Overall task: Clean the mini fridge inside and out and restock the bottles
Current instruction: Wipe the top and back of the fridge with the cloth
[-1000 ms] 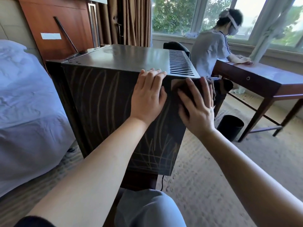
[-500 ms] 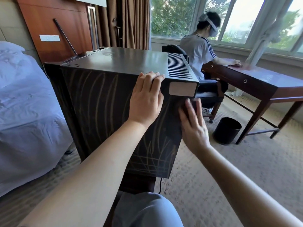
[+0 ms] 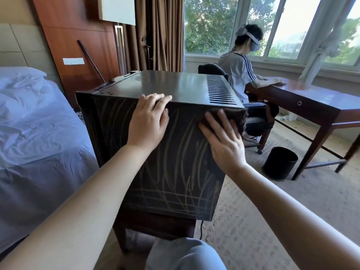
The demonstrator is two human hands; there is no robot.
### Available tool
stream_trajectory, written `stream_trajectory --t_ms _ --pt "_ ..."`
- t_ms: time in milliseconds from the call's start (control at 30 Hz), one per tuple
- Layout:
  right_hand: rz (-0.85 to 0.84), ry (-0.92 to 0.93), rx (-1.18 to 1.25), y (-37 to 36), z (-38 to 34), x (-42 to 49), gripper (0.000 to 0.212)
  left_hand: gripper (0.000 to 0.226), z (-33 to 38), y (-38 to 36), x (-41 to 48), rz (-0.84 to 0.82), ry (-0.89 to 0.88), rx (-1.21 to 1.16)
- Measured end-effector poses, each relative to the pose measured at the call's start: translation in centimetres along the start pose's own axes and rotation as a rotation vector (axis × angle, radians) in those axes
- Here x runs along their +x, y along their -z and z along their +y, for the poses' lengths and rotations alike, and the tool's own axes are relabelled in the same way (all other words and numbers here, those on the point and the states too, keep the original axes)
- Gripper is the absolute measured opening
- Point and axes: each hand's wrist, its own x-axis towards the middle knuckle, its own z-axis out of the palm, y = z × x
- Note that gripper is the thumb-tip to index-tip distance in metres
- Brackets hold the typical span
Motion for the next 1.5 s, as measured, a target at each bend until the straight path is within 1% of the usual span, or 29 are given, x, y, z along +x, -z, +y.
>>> stream_trajectory --t_ms 100,167,233,367,467,533,600,700,767,833,867,967,1000,1067,1133,1233,1367,1433,1500 --pt "-0.177 0.178 -0.019 0.8 0.6 -3.1 0.054 0.029 0.3 -0.1 0.4 0.041 0.048 -0.067" --pt "-0.207 0.181 -0.039 1.6 1.3 -4.1 0.057 0.030 0.3 -0.1 0.4 0.044 0.053 -0.089" --pt "-0.154 0.092 -0.043 2.2 1.6 -3.2 0.056 0.031 0.1 -0.1 0.2 0.038 0.048 -0.094" --pt "-0.025 -0.063 -0.011 1.6 0.0 1.5 0.040 0.031 0.1 -0.2 0.1 0.024 0.058 -0.104" --pt "-0.001 -0.095 0.029 0.2 -2.4 3.8 0.044 0.031 0.2 -0.3 0.0 0.012 0.051 -0.091" --pt "-0.015 -0.059 0.043 -0.8 -3.9 3.7 0.048 0.031 0.0 -0.3 0.0 0.006 0.043 -0.086" --pt "-0.054 0.024 0.037 -1.5 -4.5 2.0 0.050 0.032 -0.1 -0.2 0.0 0.001 0.043 -0.079" --pt "-0.149 0.148 -0.030 -1.4 -3.4 -2.5 0.053 0.032 0.0 0.0 0.0 -0.005 0.039 -0.066" --pt "-0.202 0.169 -0.072 -0.6 -1.9 -5.2 0.058 0.033 -0.1 -0.1 -0.1 -0.009 0.035 -0.053" --pt "-0.202 0.139 -0.096 0.2 -0.4 -6.3 0.059 0.032 0.0 -0.3 -0.1 -0.004 0.039 -0.042" --pt "-0.180 0.095 -0.095 0.6 0.2 -6.0 0.057 0.032 0.1 -0.4 -0.1 0.003 0.041 -0.038" --pt "-0.040 -0.087 -0.048 1.1 0.7 -2.0 0.045 0.031 0.4 -0.6 -0.2 0.024 0.045 -0.032" --pt "-0.007 -0.121 -0.027 1.0 0.3 -0.3 0.042 0.031 0.4 -0.6 -0.2 0.023 0.045 -0.030" --pt "0.020 -0.138 0.008 0.5 -1.2 2.4 0.041 0.032 0.4 -0.5 -0.3 0.012 0.042 -0.025" --pt "0.015 -0.116 0.032 -0.3 -2.8 3.3 0.044 0.033 0.4 -0.4 -0.2 0.004 0.040 -0.029" --pt "-0.074 0.011 0.030 -1.9 -4.6 0.9 0.052 0.035 0.4 -0.3 -0.2 -0.004 0.047 -0.047" --pt "-0.276 0.206 -0.019 -2.3 -4.3 -6.2 0.063 0.038 0.3 0.0 -0.3 -0.041 0.031 -0.038" --pt "-0.355 0.256 -0.054 -1.3 -3.0 -8.9 0.068 0.039 0.3 0.0 -0.4 -0.041 0.031 -0.030" --pt "-0.376 0.261 -0.074 -0.1 -1.4 -9.6 0.070 0.039 0.4 -0.1 -0.5 -0.026 0.041 -0.029"
